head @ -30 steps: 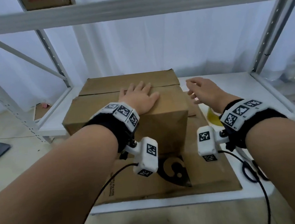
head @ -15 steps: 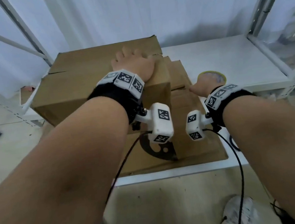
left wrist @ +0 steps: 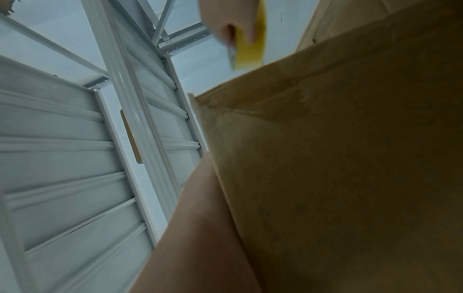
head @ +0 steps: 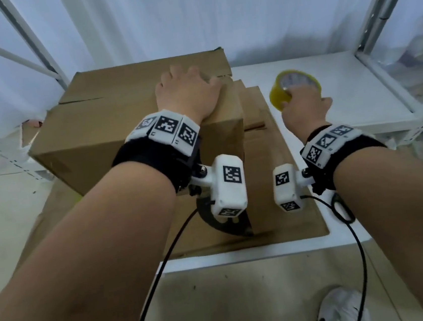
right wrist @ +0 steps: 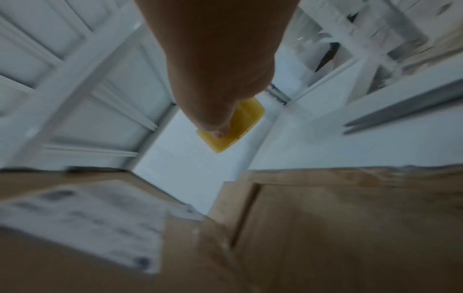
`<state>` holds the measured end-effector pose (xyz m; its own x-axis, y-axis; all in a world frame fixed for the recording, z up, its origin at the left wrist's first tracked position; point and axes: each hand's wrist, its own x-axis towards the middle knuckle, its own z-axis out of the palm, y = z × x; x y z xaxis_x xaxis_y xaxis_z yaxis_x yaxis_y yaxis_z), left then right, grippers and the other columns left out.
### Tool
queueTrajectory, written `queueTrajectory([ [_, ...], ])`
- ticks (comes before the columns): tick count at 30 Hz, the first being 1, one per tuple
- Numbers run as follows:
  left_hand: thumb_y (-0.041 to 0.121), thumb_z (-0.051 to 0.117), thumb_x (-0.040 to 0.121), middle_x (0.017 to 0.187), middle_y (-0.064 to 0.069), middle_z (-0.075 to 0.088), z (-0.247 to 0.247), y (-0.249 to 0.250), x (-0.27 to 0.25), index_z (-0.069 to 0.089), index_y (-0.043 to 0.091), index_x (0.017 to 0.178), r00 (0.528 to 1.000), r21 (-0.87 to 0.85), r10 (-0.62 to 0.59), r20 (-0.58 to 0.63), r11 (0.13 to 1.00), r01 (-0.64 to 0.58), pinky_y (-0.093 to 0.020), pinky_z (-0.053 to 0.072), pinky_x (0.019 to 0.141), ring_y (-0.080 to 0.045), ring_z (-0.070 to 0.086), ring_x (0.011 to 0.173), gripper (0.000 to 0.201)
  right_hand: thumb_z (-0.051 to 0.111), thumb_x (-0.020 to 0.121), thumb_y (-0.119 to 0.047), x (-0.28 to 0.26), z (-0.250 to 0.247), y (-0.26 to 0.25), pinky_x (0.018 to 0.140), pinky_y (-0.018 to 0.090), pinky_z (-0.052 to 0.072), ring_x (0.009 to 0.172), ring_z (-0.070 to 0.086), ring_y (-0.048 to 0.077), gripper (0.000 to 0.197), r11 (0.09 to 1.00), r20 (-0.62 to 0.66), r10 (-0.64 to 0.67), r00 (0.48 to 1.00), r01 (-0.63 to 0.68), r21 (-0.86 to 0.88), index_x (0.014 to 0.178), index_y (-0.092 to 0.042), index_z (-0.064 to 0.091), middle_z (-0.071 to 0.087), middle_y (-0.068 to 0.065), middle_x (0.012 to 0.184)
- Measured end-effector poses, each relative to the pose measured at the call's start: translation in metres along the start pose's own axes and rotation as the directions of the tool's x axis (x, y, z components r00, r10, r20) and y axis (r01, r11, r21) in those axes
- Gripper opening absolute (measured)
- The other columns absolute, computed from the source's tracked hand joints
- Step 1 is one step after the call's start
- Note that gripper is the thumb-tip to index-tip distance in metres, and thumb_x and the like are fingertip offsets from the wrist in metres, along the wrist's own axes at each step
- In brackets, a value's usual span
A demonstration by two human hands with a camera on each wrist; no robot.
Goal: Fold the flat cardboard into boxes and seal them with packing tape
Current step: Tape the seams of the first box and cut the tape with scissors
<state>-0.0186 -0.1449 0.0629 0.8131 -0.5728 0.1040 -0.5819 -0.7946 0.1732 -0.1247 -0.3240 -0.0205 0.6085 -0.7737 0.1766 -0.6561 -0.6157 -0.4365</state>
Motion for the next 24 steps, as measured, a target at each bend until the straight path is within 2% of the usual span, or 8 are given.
queueTrajectory([
  [3, 0.053, 0.028, 0.097, 0.147, -0.017, 0.030, -0.008, 0.000, -0.001, 0.037, 0.016, 0.143, 0.998, 0.014, 0.002, 0.062, 1.000, -0.002, -0.046, 0.022, 0.109, -0.035, 0.027, 0.135, 0.060, 0.050, 0.095, -0.011, -0.004, -0.027, -0.037, 0.100, 0.045, 0.033, 0.132, 0.039, 0.030, 0.038, 0.975, -0.100, -0.123, 0.987, 0.139, 0.172, 0.133, -0.018, 0.052, 0.045, 0.008, 0.143],
  [6, 0.057, 0.025, 0.097, 0.152, -0.013, 0.025, -0.020, -0.015, -0.002, 0.034, 0.024, 0.146, 0.989, 0.046, 0.052, 0.142, 0.997, -0.059, -0.049, 0.015, 0.112, -0.032, 0.023, 0.140, 0.060, 0.048, 0.093, -0.007, -0.013, -0.048, -0.072, 0.086, 0.040, 0.040, 0.106, 0.052, 0.031, 0.012, 0.910, -0.199, -0.217, 0.956, 0.272, 0.313, 0.095, -0.014, 0.058, 0.055, 0.009, 0.102],
  [9, 0.060, 0.024, 0.097, 0.158, 0.000, 0.021, -0.033, -0.047, -0.004, 0.029, 0.037, 0.148, 0.975, 0.020, 0.135, 0.175, 0.990, -0.141, -0.056, 0.002, 0.115, -0.026, 0.017, 0.145, 0.056, 0.051, 0.094, -0.010, -0.028, -0.065, -0.107, 0.084, 0.033, 0.039, 0.107, 0.051, 0.028, 0.015, 0.859, -0.199, -0.335, 0.921, 0.385, 0.336, 0.105, -0.013, 0.061, 0.058, 0.009, 0.106],
  [11, 0.059, 0.030, 0.097, 0.158, 0.004, 0.024, -0.038, -0.066, -0.007, 0.031, 0.037, 0.146, 0.970, -0.017, 0.155, 0.186, 0.988, -0.155, -0.055, 0.007, 0.116, -0.025, 0.021, 0.144, 0.054, 0.053, 0.094, -0.015, -0.039, -0.070, -0.127, 0.081, 0.026, 0.032, 0.107, 0.049, 0.025, 0.022, 0.833, -0.174, -0.426, 0.888, 0.460, 0.308, 0.114, -0.009, 0.062, 0.059, 0.011, 0.112],
  [14, 0.045, 0.042, 0.099, 0.145, -0.007, 0.046, -0.048, -0.094, -0.019, 0.044, 0.021, 0.141, 0.988, -0.236, 0.124, 0.096, 0.967, -0.098, -0.040, 0.027, 0.112, -0.027, 0.040, 0.133, 0.048, 0.056, 0.091, -0.021, -0.059, -0.066, -0.156, 0.074, 0.026, 0.030, 0.094, 0.048, 0.024, 0.018, 0.795, -0.116, -0.513, 0.850, 0.522, 0.311, 0.100, -0.007, 0.064, 0.060, 0.009, 0.096],
  [18, 0.036, 0.033, 0.104, 0.144, -0.006, 0.046, -0.065, -0.117, -0.044, 0.039, 0.013, 0.143, 0.997, -0.633, 0.076, -0.022, 0.771, -0.072, -0.019, 0.027, 0.098, -0.019, 0.041, 0.131, 0.046, 0.064, 0.082, -0.038, -0.075, -0.061, -0.184, 0.067, 0.034, 0.034, 0.073, 0.046, 0.021, 0.032, 0.805, -0.086, -0.506, 0.858, 0.506, 0.310, 0.063, -0.017, 0.050, 0.049, -0.002, 0.066],
  [22, 0.045, 0.029, 0.103, 0.151, 0.003, 0.035, -0.077, -0.125, -0.058, 0.029, 0.025, 0.149, 0.986, -0.765, 0.158, -0.050, 0.628, -0.139, -0.019, 0.023, 0.102, -0.008, 0.032, 0.134, 0.050, 0.066, 0.081, -0.054, -0.081, -0.061, -0.191, 0.071, 0.031, 0.036, 0.079, 0.044, 0.018, 0.044, 0.785, -0.155, -0.441, 0.884, 0.463, 0.411, 0.069, -0.013, 0.055, 0.046, -0.006, 0.072],
  [24, 0.047, 0.032, 0.102, 0.148, 0.004, 0.037, -0.082, -0.124, -0.060, 0.030, 0.030, 0.148, 0.984, -0.825, 0.174, -0.039, 0.550, -0.129, -0.021, 0.027, 0.105, -0.007, 0.035, 0.132, 0.050, 0.065, 0.077, -0.061, -0.084, -0.066, -0.192, 0.074, 0.029, 0.039, 0.083, 0.048, 0.016, 0.040, 0.736, -0.158, -0.400, 0.903, 0.419, 0.531, 0.072, -0.023, 0.055, 0.047, -0.010, 0.080],
])
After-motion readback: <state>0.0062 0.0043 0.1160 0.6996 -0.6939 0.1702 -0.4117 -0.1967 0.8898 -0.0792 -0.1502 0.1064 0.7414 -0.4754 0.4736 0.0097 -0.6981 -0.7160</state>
